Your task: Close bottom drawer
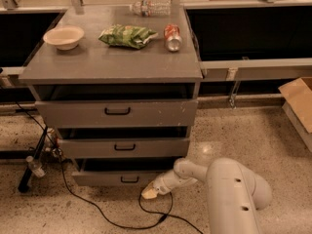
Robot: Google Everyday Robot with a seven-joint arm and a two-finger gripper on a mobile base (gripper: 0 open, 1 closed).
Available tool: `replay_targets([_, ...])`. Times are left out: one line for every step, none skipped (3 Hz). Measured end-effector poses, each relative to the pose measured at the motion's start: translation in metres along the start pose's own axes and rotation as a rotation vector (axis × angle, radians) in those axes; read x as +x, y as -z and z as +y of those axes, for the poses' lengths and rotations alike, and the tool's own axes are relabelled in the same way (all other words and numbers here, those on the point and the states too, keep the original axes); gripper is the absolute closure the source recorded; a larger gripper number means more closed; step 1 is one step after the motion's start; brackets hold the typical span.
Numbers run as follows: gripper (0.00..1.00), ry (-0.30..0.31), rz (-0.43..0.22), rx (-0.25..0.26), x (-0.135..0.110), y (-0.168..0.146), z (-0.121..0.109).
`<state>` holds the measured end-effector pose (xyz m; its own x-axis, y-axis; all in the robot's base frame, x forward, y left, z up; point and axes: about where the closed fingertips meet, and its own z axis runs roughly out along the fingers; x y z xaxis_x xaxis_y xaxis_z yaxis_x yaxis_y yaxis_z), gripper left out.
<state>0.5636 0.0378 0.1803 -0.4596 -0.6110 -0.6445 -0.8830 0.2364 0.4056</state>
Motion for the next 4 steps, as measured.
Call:
replay_targets([1.0, -0.041, -0.006, -0.042, 0.02, -0.038, -0.028])
replay_targets([1.0, -0.04, -0.01, -0.034, 0.018, -0.037, -0.032])
replay_targets([1.0, -0.046, -0.022, -0.023, 0.017, -0.038, -0.034])
replay_targets([1.0, -0.026, -0.039, 0.016, 0.005, -0.033, -0.037])
